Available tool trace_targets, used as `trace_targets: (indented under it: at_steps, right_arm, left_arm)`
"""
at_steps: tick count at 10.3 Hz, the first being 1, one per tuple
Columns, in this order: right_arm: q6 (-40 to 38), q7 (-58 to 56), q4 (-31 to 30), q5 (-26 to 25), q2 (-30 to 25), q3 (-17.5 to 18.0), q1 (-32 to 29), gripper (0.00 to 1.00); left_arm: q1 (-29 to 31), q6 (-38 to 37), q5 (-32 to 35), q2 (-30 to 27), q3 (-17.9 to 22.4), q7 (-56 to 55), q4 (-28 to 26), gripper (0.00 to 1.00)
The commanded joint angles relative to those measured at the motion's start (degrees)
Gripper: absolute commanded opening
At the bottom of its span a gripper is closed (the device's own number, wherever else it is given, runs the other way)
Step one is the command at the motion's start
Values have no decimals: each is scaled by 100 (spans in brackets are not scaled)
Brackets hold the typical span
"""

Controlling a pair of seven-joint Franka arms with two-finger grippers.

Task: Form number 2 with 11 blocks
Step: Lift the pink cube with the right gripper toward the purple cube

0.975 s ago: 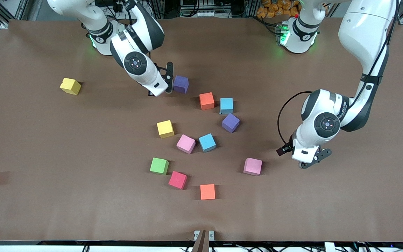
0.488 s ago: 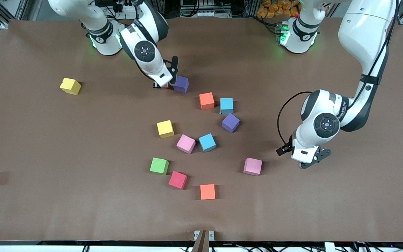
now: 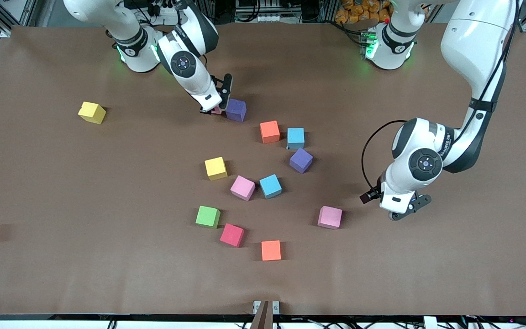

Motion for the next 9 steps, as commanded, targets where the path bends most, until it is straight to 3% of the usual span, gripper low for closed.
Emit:
trace_targets:
  at_steps: [1, 3, 9]
  right_arm:
    - [391, -33, -158, 183, -22, -67, 220, 0]
    - [953, -86, -245, 183, 206, -49, 465, 0]
    - [1395, -271, -193, 192, 638, -40, 475, 0]
  left_arm:
    - [-32, 45, 166, 77, 2, -187, 88, 100]
    - [-32, 45, 158, 77, 2, -187, 79, 100]
    - [-23, 45, 158, 51, -6, -361, 36, 100]
